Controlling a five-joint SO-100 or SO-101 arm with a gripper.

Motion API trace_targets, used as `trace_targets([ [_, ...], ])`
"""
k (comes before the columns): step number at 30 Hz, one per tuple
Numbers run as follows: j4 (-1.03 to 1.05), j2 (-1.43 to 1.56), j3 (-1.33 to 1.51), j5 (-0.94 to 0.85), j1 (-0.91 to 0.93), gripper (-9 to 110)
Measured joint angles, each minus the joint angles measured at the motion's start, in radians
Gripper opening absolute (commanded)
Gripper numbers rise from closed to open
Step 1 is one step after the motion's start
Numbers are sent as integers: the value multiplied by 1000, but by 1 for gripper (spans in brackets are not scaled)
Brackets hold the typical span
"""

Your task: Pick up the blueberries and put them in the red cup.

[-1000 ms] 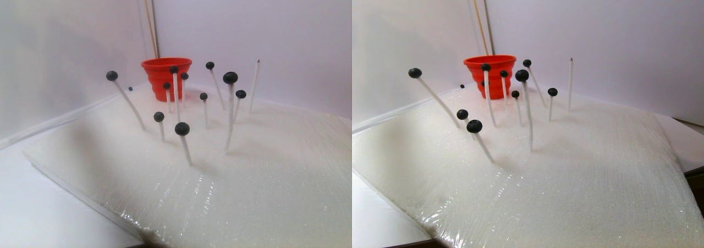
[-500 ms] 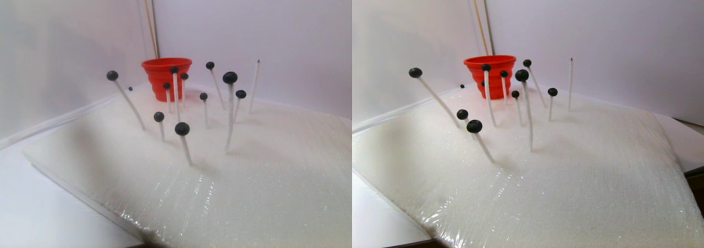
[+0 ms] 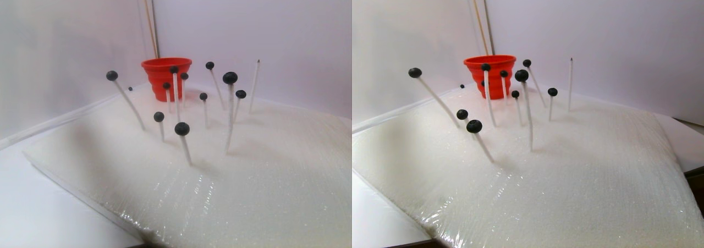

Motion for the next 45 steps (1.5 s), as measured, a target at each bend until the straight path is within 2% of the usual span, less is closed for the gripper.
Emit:
trace_targets([
  [27, -35, -255, 40, -488, -98, 13],
  [32, -49, -291, 86, -626, -112, 13],
  [45, -118, -354, 187, -833, -55, 14],
])
